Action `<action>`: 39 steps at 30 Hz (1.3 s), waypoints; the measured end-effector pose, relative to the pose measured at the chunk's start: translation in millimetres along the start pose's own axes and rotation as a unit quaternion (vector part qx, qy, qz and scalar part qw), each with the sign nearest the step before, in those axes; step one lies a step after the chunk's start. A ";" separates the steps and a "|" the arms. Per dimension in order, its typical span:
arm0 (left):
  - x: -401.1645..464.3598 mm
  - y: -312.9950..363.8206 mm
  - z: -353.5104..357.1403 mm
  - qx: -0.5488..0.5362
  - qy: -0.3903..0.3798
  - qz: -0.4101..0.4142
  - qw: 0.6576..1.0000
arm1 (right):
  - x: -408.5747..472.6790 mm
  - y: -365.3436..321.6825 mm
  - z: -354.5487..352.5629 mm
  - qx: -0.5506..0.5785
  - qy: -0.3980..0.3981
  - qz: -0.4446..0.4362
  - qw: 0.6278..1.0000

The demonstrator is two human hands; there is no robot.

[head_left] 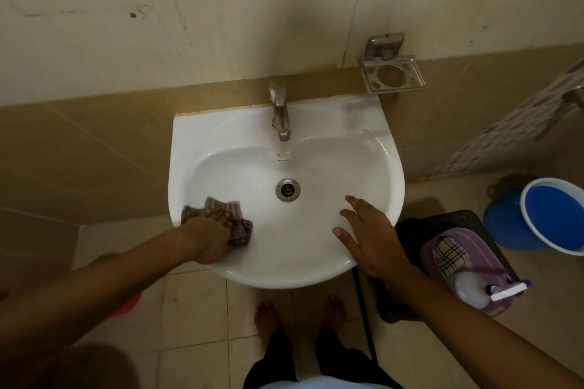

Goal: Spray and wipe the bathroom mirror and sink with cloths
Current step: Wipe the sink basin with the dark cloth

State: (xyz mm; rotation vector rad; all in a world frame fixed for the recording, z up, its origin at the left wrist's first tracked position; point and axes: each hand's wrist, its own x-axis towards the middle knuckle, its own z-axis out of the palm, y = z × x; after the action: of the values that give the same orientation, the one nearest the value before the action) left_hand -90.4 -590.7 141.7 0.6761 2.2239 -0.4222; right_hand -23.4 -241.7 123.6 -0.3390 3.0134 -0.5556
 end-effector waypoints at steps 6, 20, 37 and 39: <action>-12.5 60.7 7.3 -0.065 0.030 0.096 0.993 | 1.1 -4.5 -4.2 -0.019 -0.010 0.014 1.000; -18.6 94.5 -57.5 -0.801 0.030 0.022 0.597 | 18.5 -84.1 -2.7 0.313 -0.012 0.205 0.927; -20.0 118.3 -91.4 -0.812 0.155 -0.005 0.563 | -10.8 -92.5 -33.6 0.639 0.077 0.344 0.684; -15.3 141.7 -101.9 -0.776 0.200 0.002 0.599 | -20.1 -76.6 -37.5 0.582 0.109 0.344 0.729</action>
State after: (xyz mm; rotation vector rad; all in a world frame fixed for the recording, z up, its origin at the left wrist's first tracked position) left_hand -57.0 -431.9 207.8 -0.2738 1.9646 1.7071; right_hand 8.2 -294.0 186.4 0.8967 1.9850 -2.1499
